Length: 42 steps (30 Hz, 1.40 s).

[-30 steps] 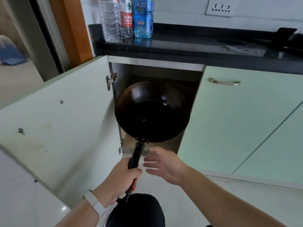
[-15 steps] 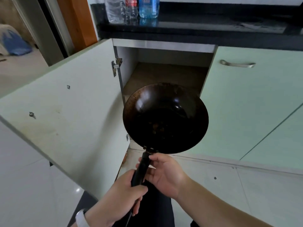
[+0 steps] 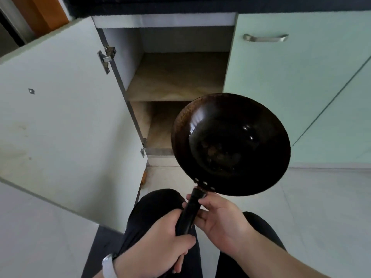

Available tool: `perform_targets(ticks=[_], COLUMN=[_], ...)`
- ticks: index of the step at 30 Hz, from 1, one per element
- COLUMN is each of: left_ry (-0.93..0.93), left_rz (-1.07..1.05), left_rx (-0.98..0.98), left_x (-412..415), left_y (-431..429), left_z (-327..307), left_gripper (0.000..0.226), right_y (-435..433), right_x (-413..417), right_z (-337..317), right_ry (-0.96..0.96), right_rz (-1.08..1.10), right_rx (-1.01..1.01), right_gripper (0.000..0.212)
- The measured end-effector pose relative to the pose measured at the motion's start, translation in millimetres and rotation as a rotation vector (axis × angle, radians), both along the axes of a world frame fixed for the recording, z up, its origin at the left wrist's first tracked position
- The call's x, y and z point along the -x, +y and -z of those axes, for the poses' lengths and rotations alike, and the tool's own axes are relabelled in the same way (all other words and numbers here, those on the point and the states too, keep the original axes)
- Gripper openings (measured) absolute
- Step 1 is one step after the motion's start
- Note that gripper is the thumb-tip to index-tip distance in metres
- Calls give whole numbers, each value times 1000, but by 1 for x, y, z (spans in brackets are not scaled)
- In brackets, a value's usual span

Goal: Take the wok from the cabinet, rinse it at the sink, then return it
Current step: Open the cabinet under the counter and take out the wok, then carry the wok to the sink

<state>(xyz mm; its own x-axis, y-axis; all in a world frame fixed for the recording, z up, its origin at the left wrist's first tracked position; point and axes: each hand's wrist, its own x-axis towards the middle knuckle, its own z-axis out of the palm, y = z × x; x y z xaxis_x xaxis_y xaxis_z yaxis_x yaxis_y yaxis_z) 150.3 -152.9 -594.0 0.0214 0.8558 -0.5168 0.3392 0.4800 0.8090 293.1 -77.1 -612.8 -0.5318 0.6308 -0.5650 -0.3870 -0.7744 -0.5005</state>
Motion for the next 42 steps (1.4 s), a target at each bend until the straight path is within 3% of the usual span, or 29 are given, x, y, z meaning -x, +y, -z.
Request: perform_targets(ticks=[8,23,32,42], left_ry=[-6,-125,-120,-86], left_rz=[300,724,894,940], left_rx=[30,-46,36,27], left_x=[-34,-131,-167,-189], left_y=[33,119,101,73], left_z=[1,-6,-163,-380], left_gripper=[22,13,18,14], right_y=[-3,10,-26,-60], right_x=[-49,-129,-158,-181], right_z=[3,-20,-178,-388], right_ry=[-21,-99,-105,-79], right_rz=[276,823,992,1028], right_rx=[56,101,250,196], right_gripper=[29,32,29,28])
